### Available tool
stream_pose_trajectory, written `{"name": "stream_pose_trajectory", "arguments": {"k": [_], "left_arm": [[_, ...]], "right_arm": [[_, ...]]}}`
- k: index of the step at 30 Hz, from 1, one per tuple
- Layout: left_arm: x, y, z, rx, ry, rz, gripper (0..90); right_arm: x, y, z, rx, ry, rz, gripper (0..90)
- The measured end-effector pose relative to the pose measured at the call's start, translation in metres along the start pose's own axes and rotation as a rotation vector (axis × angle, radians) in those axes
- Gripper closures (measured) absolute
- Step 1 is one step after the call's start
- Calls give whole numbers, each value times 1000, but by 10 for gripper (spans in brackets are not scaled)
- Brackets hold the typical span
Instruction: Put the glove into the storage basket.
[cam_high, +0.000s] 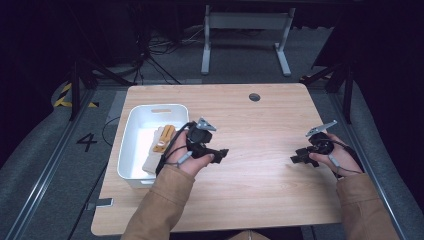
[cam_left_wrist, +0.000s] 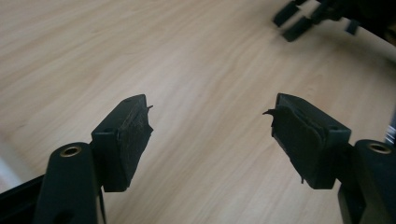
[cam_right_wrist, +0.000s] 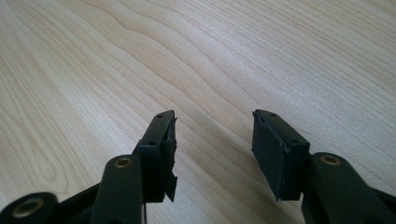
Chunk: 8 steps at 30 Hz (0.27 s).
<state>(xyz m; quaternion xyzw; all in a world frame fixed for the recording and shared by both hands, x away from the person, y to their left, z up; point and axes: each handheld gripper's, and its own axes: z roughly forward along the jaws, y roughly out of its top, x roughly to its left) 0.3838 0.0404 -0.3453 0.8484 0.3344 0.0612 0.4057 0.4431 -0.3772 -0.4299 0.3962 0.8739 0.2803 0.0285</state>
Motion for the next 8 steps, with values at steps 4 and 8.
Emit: {"name": "stream_pose_trajectory", "arguments": {"k": [4,8], "left_arm": [[-12,-12,22,3,-72,37,290],[-19,-25,35,3,-105,45,288]], "right_arm": [[1,1,2,2,-4,-11,504],[2,1,3,-2,-14,-17,504]]}}
